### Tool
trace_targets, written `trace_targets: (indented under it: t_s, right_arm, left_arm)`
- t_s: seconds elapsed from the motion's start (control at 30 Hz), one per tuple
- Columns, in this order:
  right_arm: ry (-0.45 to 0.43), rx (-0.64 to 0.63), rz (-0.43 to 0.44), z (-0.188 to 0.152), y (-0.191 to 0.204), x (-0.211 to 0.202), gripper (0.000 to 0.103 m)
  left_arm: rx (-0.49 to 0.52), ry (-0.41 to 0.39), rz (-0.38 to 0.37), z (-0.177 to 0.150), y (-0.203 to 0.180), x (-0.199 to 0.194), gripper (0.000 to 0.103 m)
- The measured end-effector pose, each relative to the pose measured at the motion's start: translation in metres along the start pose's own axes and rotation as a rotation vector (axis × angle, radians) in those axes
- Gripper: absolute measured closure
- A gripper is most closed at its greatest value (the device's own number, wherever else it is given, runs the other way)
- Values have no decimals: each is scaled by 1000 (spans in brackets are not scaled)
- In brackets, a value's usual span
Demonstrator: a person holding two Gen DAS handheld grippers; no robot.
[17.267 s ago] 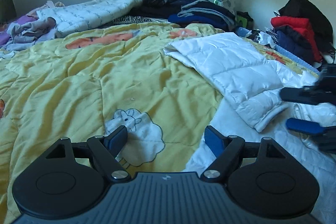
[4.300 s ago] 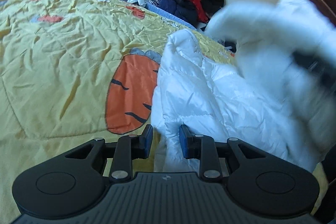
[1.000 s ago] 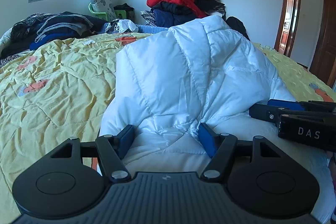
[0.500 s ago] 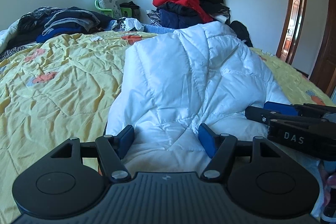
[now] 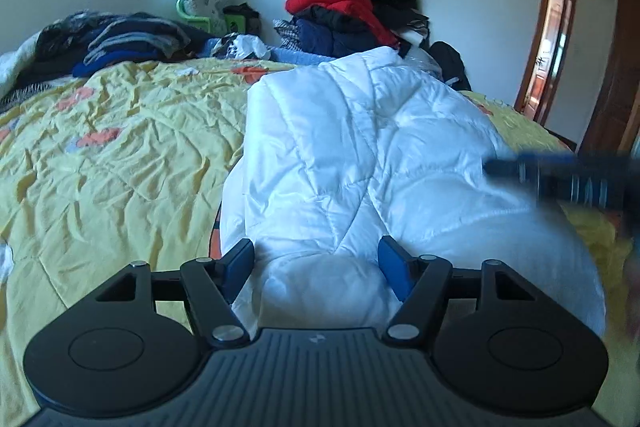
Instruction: Fold small clothes
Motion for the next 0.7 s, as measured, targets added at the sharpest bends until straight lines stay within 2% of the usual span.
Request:
trace_targets:
  t_s: [0.1, 0.2, 0.3, 0.4, 0.57, 0.7]
  right_arm:
    - [-19, 24, 6, 26, -8, 12, 53]
    - [30, 5, 12, 47, -9, 49, 53]
    - [63, -1, 32, 54, -3, 85, 53]
    - [99, -28, 61, 55, 7, 112, 50]
    - [211, -80, 78, 42, 21, 143, 49]
    - [231, -75, 73, 31, 24, 156, 49]
  left_arm:
    - [6, 0, -1, -1, -2, 3, 35]
    - [-4, 2, -7, -3, -1, 4, 35]
    - [-19, 10, -13, -4, 3, 6, 35]
    - [-21, 16, -10, -5, 7, 10, 35]
    - [-61, 29, -29, -6, 14, 20, 34]
    - [-52, 15, -24, -8, 14, 23, 34]
Point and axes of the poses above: each gripper's, at about its wrist camera, not at the fingertips, and x roughly the way its jaws point, y to its left, z to its top, the point moved 4 cm from there along x, roughly the way its jaws point, and after that the axes turned 15 degrees about -x, right-handed, at the moved point
